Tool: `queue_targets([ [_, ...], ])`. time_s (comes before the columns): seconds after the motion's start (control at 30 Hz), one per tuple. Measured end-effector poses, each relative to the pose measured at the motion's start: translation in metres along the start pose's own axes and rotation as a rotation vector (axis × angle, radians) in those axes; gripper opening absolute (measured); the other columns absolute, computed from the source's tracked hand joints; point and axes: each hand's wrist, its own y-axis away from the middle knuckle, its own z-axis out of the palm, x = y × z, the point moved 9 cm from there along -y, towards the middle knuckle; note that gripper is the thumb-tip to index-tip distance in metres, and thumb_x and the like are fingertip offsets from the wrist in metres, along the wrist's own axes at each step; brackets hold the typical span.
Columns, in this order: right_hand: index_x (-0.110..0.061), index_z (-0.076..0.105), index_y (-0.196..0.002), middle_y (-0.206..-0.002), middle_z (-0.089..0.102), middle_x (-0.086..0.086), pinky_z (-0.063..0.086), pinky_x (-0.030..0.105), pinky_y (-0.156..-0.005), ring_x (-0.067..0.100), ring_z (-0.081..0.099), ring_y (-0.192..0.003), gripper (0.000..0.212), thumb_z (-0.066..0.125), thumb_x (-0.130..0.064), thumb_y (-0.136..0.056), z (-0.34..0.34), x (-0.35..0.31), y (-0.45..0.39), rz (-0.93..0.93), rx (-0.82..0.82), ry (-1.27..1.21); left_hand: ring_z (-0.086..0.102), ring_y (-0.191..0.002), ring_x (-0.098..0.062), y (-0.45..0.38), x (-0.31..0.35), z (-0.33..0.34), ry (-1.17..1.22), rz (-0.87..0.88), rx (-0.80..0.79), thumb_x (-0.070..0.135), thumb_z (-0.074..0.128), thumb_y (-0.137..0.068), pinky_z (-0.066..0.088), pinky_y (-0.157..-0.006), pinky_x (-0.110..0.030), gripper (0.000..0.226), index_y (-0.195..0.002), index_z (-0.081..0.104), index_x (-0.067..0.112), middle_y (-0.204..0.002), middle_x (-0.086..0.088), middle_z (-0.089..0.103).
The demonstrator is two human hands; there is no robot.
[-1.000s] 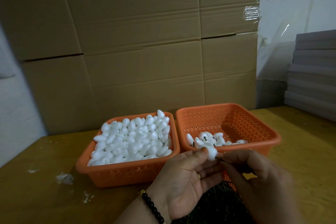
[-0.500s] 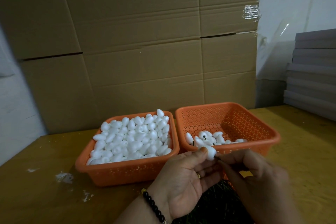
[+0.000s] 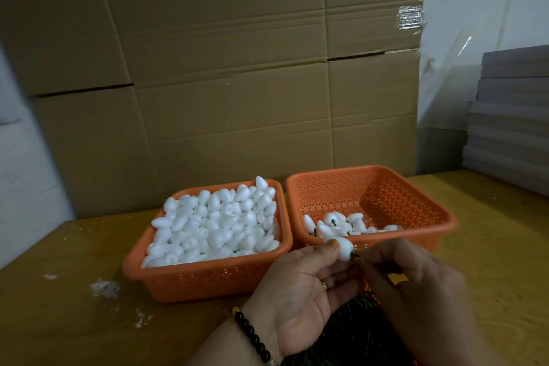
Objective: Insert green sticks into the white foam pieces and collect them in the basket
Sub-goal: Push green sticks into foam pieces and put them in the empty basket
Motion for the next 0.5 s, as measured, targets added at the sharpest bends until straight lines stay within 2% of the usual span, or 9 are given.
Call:
queue_targets([
  [0.2,-0.017,0.07,-0.071,-0.072,0.066,-0.015,0.046,0.01,-0.055,0.0,0.062,-0.073,0.034,0.088,0.005,-0.054,-0.0003,-0.0017,-0.0004,-0.004,-0.015,-0.018,0.067,-0.094,-0.028,-0.0001,-0.0011,-0.0018,0.012,-0.008,0.027,0.014,0.062,-0.084,0.058,-0.075,-0.034,0.026,-0.105,0.063,-0.002,-0.104,-0.023,0.069],
  [0.5,-0.016,0.071,-0.075,-0.072,0.067,-0.013,0.047,0.009,-0.059,-0.001,0.063,-0.07,0.031,0.088,0.002,-0.056,0.0026,0.0,0.0003,-0.011,-0.028,-0.02,0.067,-0.092,-0.027,-0.0002,-0.0023,-0.0049,-0.017,-0.021,0.047,0.013,0.059,-0.089,0.056,-0.083,-0.037,0.016,-0.097,0.067,0.001,-0.099,-0.02,0.07],
])
